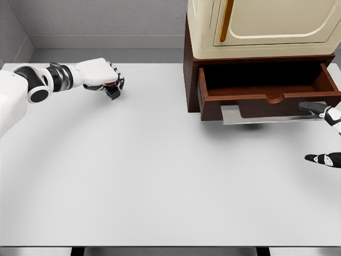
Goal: Put the switch into the drawer with left arm, and close the drawer with right arm
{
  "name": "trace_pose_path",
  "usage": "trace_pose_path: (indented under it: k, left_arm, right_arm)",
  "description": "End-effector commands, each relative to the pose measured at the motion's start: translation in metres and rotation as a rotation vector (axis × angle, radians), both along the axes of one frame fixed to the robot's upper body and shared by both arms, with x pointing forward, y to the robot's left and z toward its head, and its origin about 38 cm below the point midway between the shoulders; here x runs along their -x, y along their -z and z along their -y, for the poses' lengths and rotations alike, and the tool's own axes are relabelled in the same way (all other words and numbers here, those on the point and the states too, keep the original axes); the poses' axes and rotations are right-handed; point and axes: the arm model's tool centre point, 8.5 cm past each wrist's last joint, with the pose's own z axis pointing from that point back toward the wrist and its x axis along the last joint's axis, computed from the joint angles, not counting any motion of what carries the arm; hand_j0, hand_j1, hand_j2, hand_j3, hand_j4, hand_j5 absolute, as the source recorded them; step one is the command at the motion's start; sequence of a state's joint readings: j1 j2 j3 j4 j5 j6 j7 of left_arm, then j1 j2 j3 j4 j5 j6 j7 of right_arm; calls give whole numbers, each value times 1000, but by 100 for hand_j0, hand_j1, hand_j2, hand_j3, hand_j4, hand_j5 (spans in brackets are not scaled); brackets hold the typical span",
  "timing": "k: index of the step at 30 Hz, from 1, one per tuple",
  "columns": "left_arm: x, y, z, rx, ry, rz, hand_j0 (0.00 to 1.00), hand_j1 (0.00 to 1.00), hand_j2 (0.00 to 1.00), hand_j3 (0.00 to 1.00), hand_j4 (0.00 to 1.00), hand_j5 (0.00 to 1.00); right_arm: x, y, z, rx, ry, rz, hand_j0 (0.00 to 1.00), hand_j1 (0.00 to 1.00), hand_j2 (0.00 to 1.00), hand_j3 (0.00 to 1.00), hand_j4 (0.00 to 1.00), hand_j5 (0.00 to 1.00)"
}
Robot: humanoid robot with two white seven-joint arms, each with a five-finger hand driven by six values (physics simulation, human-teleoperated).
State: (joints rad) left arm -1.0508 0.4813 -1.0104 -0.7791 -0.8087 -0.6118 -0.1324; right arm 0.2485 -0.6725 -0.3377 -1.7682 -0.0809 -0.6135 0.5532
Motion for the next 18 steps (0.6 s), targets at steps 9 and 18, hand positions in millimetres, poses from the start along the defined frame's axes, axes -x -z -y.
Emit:
trace_pose_path:
  k: [9,18]
  left_arm:
    - [-2,-5,7,16,8,8,48,48,48,48,48,48]
    - [-6,-13,26,16,35,12,48,48,48,48,48,48]
  right_arm:
    - [0,0,0,-10,0,-1,100,100,100,100,100,100]
    - [0,-1,1,-9,1,1,100,100,100,100,100,100]
